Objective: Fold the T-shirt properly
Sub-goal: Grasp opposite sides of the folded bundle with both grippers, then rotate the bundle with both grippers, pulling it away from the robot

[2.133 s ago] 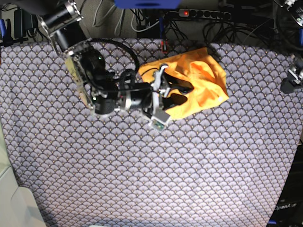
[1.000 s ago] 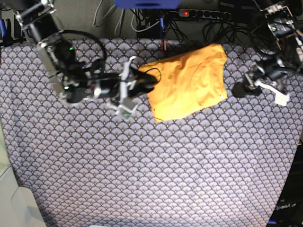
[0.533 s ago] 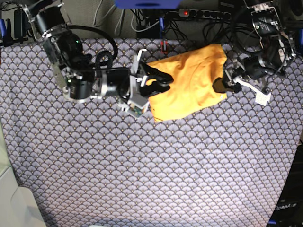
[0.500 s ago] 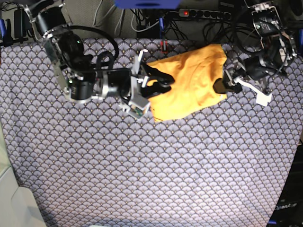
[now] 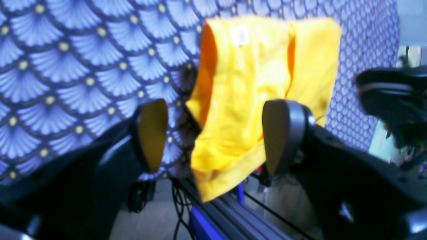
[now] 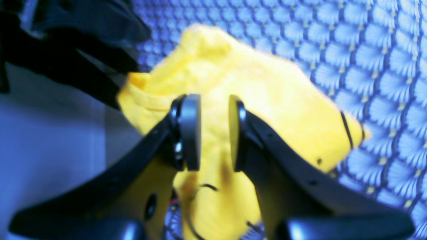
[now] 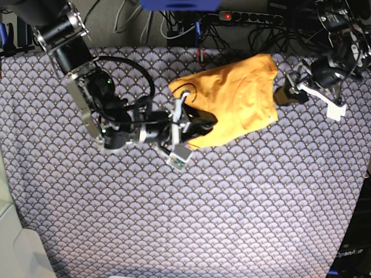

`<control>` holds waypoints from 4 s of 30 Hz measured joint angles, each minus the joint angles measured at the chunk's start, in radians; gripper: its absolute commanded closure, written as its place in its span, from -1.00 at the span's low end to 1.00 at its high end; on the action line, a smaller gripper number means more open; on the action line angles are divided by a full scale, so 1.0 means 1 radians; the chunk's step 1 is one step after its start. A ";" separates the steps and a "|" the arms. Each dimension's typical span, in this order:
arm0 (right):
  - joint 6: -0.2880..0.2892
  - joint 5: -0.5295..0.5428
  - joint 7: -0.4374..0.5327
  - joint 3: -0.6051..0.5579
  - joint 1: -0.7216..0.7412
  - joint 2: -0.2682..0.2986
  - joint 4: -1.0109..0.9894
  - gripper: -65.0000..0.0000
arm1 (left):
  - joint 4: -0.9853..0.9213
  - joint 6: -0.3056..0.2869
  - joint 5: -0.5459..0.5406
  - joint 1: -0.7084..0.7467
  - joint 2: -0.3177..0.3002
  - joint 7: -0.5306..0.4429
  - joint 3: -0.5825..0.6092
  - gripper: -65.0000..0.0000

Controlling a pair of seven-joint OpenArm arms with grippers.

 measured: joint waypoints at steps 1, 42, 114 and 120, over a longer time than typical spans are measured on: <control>0.000 -0.003 0.026 0.000 -0.001 0.004 -0.032 0.62 | 0.000 0.000 0.001 0.007 0.000 -0.002 -0.006 -0.34; -0.004 -0.003 0.166 -0.048 -0.075 0.088 -0.098 0.62 | -0.175 0.000 0.016 -0.135 0.045 -0.009 0.117 -0.34; -0.003 -0.002 0.276 -0.033 -0.041 0.373 -0.083 0.62 | -0.119 0.008 0.037 -0.125 0.111 0.126 0.111 0.58; -0.004 -0.001 0.285 -0.105 0.102 0.335 -0.293 0.62 | -0.130 0.008 0.152 -0.136 0.119 0.096 0.206 1.00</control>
